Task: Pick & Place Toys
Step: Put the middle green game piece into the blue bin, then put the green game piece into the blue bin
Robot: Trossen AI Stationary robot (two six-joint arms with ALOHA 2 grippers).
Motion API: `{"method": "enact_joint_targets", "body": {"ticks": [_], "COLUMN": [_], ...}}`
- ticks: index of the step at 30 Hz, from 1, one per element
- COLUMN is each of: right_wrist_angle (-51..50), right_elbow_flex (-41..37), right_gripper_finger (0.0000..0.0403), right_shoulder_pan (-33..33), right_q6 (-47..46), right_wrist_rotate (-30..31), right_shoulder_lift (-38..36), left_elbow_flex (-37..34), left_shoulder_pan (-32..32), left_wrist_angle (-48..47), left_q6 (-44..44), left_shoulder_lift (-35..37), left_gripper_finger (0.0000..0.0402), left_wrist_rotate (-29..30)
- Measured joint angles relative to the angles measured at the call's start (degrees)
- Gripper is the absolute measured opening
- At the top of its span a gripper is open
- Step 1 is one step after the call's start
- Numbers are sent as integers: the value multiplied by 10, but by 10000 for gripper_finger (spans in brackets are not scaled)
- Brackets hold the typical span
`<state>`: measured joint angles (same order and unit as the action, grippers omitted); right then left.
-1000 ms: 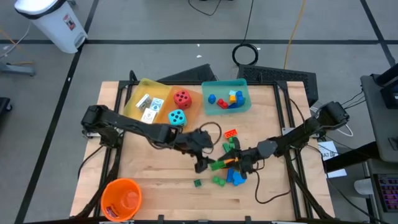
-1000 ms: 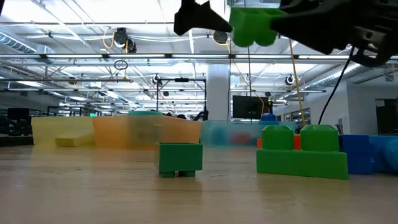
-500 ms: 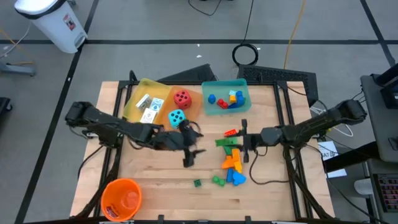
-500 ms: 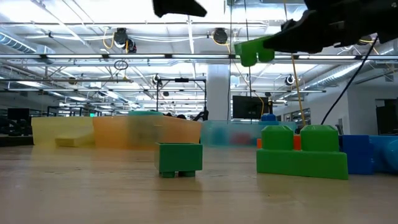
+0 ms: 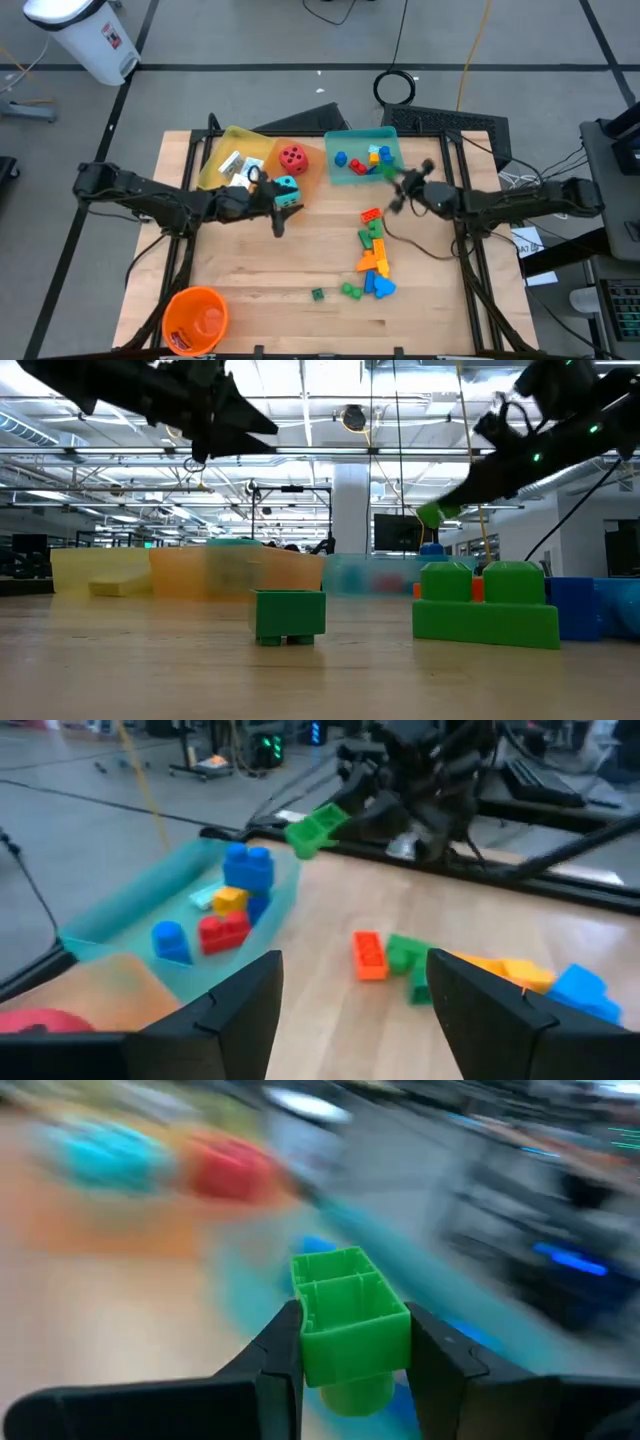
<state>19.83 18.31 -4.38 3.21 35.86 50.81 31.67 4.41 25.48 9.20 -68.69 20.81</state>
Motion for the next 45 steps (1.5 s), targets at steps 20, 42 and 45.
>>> {"method": "enact_joint_targets", "body": {"ticks": [20,42,45], "right_wrist_angle": [128,-90,-86], "right_elbow_flex": [0,182,183], "right_gripper_finger": [95,305,339], "right_shoulder_pan": [-235,-281,-248], "right_q6": [5,-46,-38], "right_wrist_rotate": [-239,-395,-417], "right_shoulder_lift": [150,218,177], "left_elbow_flex": [-14,-14,-14], "left_shoulder_pan": [-40,-35,-27], "left_wrist_angle": [90,104,80], "left_q6": [-104,117,149], "left_shoulder_lift": [0,-4,-19], "left_gripper_finger": [274,263,260], "left_wrist_rotate": [3,-60,-64]}}
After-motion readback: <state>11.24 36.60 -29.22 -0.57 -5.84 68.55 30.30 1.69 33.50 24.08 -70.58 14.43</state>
